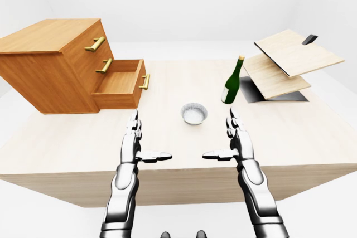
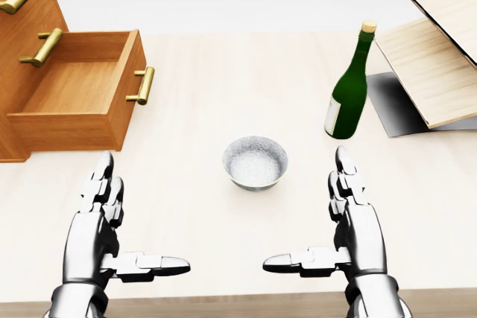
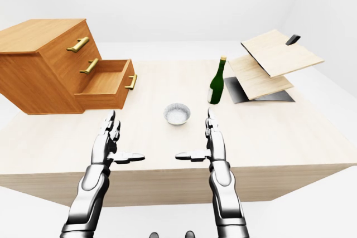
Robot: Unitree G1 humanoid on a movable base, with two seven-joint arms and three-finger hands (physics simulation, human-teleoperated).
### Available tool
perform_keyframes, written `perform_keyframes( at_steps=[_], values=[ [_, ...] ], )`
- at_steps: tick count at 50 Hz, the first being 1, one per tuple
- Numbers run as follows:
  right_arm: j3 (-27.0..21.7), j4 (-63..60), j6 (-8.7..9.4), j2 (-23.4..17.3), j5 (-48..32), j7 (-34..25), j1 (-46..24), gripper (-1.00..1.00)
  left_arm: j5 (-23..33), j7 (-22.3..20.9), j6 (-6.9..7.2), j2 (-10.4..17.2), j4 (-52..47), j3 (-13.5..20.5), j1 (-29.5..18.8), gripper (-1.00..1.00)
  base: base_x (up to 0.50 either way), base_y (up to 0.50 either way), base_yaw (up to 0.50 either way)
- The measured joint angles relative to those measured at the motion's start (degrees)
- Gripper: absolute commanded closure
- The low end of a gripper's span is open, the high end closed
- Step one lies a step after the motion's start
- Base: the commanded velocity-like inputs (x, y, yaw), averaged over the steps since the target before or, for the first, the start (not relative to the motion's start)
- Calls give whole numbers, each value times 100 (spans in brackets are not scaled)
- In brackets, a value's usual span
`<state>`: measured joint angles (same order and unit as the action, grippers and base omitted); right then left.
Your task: Close the bottom drawer of the cabinet.
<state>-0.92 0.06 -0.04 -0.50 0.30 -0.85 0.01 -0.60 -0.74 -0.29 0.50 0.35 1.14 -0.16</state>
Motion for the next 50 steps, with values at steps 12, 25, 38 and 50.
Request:
perform_keyframes(
  at_steps=[12,25,38,50],
  values=[
    [-100,2,12,-53,42,-134,10,-100,-3,-70,-139,53,123,93,-22,-100,0,0,0],
    [-582,-895,504,-196,386,-45,3,-100,-57,-64,-159,60,72,139,-29,-100,0,0,0],
    [-1501,-1769,504,-505,1002,259,-127,-100,-35,-26,-241,58,46,129,-19,-100,0,0,0],
    [-1826,-2065,504,-633,1268,395,-166,-100,14,-18,-299,53,36,106,0,-100,0,0,0]
  ],
)
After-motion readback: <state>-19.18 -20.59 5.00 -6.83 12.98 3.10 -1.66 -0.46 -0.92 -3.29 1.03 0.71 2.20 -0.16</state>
